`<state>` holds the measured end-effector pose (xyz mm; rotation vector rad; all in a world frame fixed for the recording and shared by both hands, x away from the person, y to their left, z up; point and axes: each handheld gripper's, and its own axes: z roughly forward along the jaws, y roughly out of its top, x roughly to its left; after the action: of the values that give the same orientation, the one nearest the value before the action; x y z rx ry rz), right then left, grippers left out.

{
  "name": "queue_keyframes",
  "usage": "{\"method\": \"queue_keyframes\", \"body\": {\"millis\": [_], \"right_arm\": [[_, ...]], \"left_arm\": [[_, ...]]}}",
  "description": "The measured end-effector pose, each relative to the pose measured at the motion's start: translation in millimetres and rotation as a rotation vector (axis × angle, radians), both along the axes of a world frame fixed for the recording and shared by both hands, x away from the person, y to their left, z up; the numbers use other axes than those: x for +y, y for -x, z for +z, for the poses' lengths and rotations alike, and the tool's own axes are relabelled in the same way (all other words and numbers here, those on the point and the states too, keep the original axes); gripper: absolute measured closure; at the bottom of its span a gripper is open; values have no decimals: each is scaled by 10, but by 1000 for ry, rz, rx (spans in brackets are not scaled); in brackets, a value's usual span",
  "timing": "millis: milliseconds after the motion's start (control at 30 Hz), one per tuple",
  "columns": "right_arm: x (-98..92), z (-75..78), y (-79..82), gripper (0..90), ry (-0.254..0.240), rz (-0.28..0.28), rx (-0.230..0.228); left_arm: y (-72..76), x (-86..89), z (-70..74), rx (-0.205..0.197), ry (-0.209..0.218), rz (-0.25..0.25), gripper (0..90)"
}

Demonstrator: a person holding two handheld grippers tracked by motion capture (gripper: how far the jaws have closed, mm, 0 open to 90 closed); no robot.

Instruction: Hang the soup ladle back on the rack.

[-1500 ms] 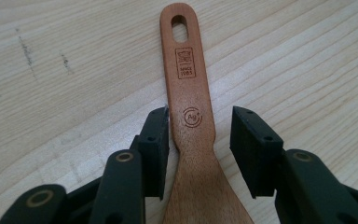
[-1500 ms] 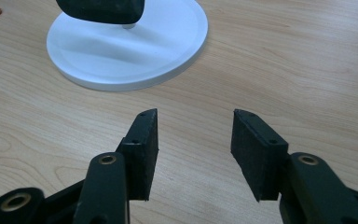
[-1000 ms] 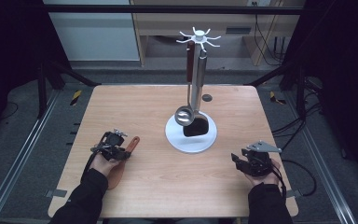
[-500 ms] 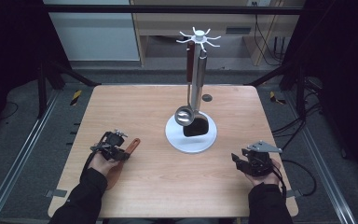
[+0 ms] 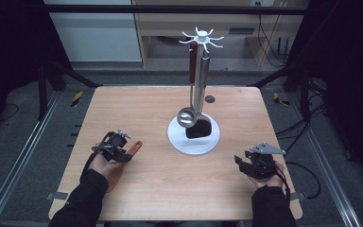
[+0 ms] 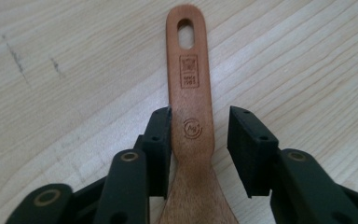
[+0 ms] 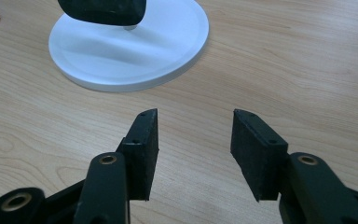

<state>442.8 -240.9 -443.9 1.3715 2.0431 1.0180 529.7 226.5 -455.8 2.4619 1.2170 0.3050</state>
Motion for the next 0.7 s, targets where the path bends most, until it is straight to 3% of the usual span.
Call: {"method": "queue_keyframes", "body": {"millis": [200, 700], "right_arm": [[1, -2, 0, 517, 2, -3, 3], [-8, 0, -4, 518, -1, -3, 2]], "left_arm": [[-64, -60, 19, 11, -41, -15, 581], [-132, -69, -91, 40, -42, -3, 579]]}}
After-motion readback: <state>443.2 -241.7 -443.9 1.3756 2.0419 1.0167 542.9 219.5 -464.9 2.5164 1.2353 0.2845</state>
